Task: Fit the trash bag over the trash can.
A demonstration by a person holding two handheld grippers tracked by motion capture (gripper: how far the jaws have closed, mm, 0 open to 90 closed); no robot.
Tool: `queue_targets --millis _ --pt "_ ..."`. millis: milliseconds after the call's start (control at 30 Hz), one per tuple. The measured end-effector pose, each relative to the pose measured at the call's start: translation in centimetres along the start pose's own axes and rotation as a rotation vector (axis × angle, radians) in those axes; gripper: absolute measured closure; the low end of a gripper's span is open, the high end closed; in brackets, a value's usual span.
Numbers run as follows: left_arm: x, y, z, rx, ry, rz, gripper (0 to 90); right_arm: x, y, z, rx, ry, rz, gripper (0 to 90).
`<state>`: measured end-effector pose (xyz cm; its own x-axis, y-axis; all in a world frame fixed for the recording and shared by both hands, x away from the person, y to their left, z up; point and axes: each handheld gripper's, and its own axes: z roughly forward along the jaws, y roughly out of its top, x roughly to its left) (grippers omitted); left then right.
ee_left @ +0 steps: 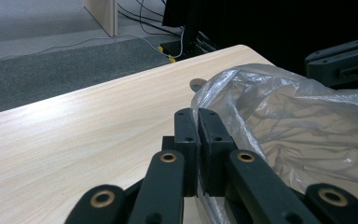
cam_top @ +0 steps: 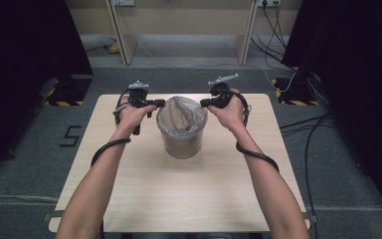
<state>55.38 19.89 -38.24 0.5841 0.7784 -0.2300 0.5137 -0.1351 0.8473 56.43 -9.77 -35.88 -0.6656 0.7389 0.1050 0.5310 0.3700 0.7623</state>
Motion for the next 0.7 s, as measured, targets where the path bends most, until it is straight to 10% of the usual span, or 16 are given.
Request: queue_targets --millis 700 --pt "-0.16 0.24 0.69 -0.031 0.022 -0.005 87.8 -0.21 -0.92 0.60 0.048 -0.032 -0.016 90.0"
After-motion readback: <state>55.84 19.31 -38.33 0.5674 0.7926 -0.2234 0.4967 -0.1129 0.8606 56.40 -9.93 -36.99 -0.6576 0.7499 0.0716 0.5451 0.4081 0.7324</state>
